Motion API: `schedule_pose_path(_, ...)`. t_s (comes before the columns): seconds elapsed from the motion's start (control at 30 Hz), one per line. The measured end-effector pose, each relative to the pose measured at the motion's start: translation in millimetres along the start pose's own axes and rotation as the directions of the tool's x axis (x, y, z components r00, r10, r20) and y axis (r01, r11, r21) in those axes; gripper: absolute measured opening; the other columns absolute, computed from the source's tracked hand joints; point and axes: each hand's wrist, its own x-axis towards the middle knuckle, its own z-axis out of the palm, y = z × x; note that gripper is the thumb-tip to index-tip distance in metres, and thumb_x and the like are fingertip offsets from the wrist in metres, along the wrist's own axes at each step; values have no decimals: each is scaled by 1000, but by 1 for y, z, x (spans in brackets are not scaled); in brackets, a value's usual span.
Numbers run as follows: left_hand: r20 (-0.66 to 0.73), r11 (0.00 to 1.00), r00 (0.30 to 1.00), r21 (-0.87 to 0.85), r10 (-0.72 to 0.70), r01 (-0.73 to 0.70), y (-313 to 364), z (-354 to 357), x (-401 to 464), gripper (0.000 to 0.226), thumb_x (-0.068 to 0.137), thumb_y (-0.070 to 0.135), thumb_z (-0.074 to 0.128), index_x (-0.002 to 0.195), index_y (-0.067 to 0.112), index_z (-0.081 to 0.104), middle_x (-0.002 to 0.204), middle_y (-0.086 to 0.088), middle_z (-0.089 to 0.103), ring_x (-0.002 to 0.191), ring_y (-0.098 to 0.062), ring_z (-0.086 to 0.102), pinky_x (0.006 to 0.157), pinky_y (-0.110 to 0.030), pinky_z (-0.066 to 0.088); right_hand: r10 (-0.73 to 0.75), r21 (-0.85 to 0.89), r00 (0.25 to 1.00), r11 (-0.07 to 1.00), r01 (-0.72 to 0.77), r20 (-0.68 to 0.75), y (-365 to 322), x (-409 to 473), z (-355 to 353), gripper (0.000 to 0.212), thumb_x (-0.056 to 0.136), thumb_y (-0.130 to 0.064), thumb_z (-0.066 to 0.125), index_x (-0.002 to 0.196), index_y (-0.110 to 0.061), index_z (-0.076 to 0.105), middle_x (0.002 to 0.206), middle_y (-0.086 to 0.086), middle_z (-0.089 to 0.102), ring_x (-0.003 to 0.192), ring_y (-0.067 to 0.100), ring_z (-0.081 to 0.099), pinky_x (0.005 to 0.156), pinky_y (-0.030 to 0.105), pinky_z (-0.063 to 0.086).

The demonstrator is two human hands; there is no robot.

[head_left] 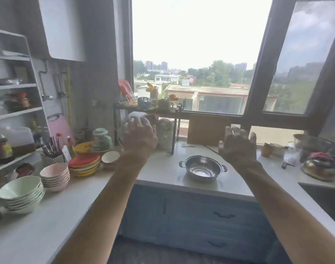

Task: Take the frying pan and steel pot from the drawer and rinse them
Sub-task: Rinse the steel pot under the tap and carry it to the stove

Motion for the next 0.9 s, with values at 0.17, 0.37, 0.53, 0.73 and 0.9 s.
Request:
schedule_pose_path(0.17, 167, 999, 986, -35, 16, -10, 48, 101, 62, 56, 100, 35, 27, 144, 0, 25, 149, -17, 32, 140, -31, 25, 114, -42, 16, 93, -47, 992, 995, -89, 80, 35, 70, 80, 43, 86, -26, 47, 126, -9, 45, 127, 13, 52, 121, 31, 47, 110, 47, 25)
schedule_pose_path(0.37, 317, 1000, 948, -13, 25, -22, 109, 242, 130, 58, 99, 36, 26, 146, 3, 24, 151, -16, 31, 141, -30, 24, 114, -41, 16, 191, -58, 963, 981, -183, 192, 99, 145, 200, 46, 86, -23, 47, 130, -10, 42, 136, 11, 45, 127, 30, 41, 110, 45, 19)
schedule_pose_path(0.53, 553, 996, 829, 75, -81, 48, 143, 356, 175, 55, 100, 38, 24, 144, 6, 29, 147, -17, 35, 136, -31, 31, 109, -38, 23, 180, -72, 897, 984, -165, 403, 147, 201, 311, 41, 90, -31, 43, 125, -11, 43, 132, 11, 47, 122, 29, 44, 108, 42, 25)
schedule_pose_path(0.73, 658, 988, 742, 146, -129, 42, 165, 460, 207, 47, 99, 35, 26, 133, 7, 44, 140, -19, 43, 131, -32, 38, 105, -38, 27, 193, -100, 816, 981, -165, 544, 189, 250, 423, 40, 92, -29, 39, 127, -11, 43, 129, 12, 47, 119, 30, 46, 106, 42, 27)
schedule_pose_path(0.9, 723, 984, 669, 140, -175, 106, 166, 548, 226, 44, 98, 31, 28, 124, 4, 51, 131, -21, 52, 122, -37, 47, 100, -41, 34, 219, -101, 748, 974, -201, 627, 197, 273, 511, 38, 89, -20, 42, 126, -10, 45, 128, 12, 50, 116, 31, 49, 100, 40, 30)
